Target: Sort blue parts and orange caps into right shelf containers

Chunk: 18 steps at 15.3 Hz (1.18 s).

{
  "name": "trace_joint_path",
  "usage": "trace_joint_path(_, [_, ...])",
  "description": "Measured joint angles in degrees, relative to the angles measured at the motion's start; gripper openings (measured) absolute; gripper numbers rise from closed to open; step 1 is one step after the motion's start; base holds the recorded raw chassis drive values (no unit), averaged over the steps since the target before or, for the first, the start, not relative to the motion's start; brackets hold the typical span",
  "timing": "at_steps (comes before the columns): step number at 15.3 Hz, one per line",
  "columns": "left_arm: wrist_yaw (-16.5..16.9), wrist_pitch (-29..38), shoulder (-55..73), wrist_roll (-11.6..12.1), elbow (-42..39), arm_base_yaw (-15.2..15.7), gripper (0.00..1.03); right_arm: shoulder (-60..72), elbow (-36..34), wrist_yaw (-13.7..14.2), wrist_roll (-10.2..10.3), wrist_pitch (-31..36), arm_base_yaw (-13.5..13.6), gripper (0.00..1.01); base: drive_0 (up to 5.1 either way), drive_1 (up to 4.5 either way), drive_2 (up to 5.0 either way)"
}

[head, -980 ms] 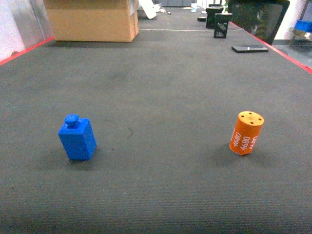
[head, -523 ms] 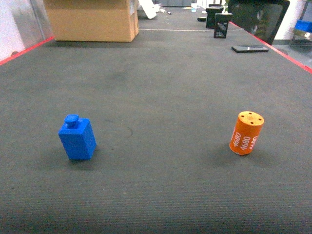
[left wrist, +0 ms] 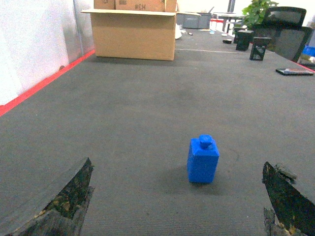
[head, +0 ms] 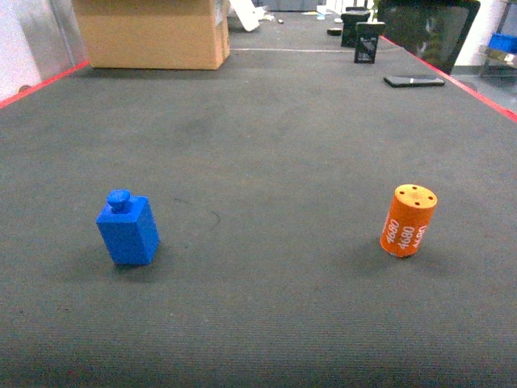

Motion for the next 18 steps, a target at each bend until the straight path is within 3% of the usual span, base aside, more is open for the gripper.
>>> trace_joint_path(13, [0.00,0.00,0.00,0.00,0.00,0.00,0.98,0.02,0.00,0.00,0.00,0.00,0.00,0.98,0.0,0.00,0.0])
trace_joint_path(14, [-11.96,0.11,5.44,-1.20,0.87,-5.97,0.98,2.75,0.15,8.87,-0.02,1.03,3.98,0.98,0.0,0.00,0.0])
trace_joint_path(15, [-17.88,5.64,12.28,-1.22,1.36,-9.49,0.98,9.66,0.66,17.14,-0.04,6.10,9.38,0.98,0.0,0.00,0.0])
trace_joint_path(16, [-21.29,14.03,20.63,-1.20,1.86,-10.69,0.98,19.96,2.01,24.22,-0.04,15.17,14.78,0.98,0.0,0.00,0.0])
trace_joint_path(17, [-22.84,26.99,33.48,-1.14,4.50,-9.84,0.98,30.60,4.44,26.05,-0.02,25.40,15.72,0.98,0.0,0.00,0.0])
trace_joint_path(18, [-21.77,38.10,45.24,-1.01,9.14,-10.40,0.98,42.01,8.41,24.59,0.02,34.93,15.69,0.98,0.0,0.00,0.0])
